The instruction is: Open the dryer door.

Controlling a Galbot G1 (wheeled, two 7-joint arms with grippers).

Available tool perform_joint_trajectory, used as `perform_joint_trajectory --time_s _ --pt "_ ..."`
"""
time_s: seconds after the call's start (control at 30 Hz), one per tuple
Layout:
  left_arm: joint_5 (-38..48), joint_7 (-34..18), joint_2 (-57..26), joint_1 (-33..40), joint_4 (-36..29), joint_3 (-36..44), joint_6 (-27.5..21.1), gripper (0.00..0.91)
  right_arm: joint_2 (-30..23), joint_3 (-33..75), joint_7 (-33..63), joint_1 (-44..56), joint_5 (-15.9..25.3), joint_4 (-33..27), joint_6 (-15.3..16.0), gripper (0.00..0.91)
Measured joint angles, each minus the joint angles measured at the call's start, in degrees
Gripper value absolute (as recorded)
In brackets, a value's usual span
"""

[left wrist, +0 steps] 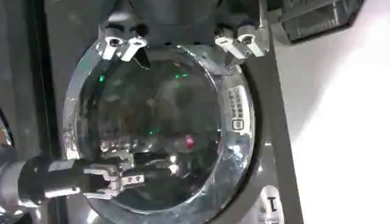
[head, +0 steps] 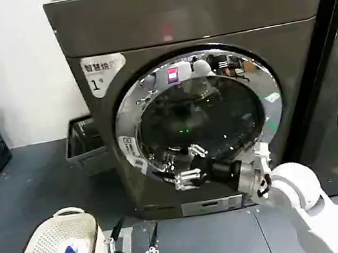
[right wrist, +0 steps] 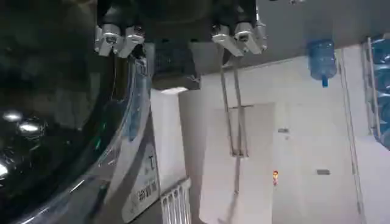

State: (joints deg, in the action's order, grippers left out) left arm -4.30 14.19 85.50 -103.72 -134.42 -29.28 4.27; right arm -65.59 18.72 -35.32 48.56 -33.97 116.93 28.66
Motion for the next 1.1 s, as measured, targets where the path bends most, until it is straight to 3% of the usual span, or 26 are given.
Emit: perform_joint_trajectory --time_s 0.37,0.6,1.1 --pt "-0.2 0.3 0.0 -0.8 -1.0 0.0 -0.7 0.907 0.0 1.3 0.6 -0.3 3.3 -3.4 -3.7 0.907" --pt "-0.3 0.5 0.0 -1.4 -1.6 0.0 -0.8 0.907 -1.1 -0.2 0.6 -1.5 7.6 -7.0 -5.6 0.907" --pt "-1.1 1.1 0.1 -1.8 -1.5 -0.3 -0.5 0.907 -5.2 -8.8 0.0 -10.1 12.0 -18.3 -10.5 0.907"
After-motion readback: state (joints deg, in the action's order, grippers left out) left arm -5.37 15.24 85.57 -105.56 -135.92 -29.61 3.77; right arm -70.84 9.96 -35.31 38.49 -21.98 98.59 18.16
